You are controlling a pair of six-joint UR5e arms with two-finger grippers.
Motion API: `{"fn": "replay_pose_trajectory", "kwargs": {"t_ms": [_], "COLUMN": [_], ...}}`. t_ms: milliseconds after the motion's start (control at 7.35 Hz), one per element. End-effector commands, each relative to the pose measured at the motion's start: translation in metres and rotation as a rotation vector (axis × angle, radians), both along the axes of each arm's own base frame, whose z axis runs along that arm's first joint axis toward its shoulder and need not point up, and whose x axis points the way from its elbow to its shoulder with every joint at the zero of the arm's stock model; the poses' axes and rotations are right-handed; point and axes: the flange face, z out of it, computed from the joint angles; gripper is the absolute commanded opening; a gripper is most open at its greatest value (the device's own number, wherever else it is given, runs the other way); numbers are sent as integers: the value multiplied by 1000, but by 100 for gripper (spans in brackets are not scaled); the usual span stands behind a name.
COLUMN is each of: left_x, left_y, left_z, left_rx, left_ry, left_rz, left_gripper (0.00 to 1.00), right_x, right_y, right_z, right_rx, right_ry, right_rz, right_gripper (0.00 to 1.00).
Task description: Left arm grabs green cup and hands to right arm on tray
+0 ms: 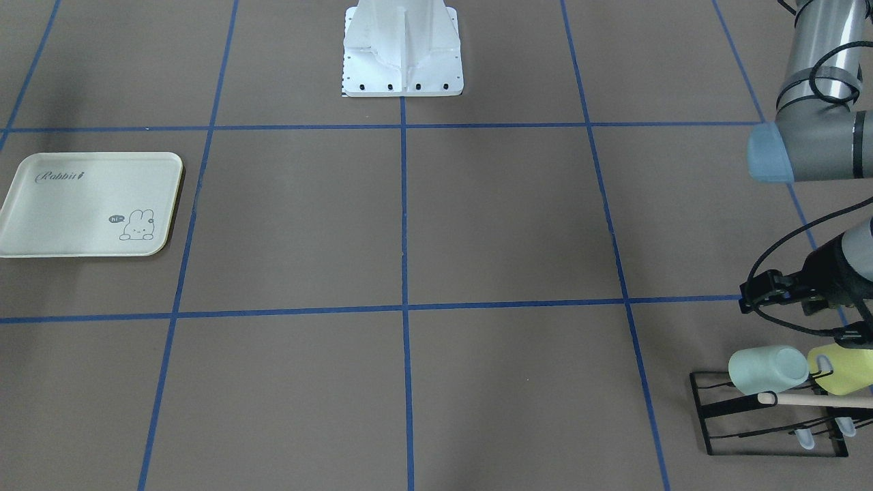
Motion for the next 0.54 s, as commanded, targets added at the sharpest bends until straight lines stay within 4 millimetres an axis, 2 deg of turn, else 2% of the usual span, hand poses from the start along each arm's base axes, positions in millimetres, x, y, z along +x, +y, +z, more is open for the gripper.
{"fn": "replay_pose_trajectory", "kwargs": {"t_ms": [0,136,408], "left_x": [10,12,17], "left_y": [-21,-28,-40], "left_z": [14,26,25], "left_rx": [-13,-9,-11], "left_ry": [-6,-9,-8], "left_rz": [5,0,-4], "left_gripper": [99,99,98], "right_x": [-4,-6,-7], "right_y": [-2,-4,-7], "right_z": [-2,-3,-6], "right_rx": [5,9,13], "right_ry": [0,0,-3], "right_rz": [-8,-11,-10], "right_gripper": [100,100,100]}}
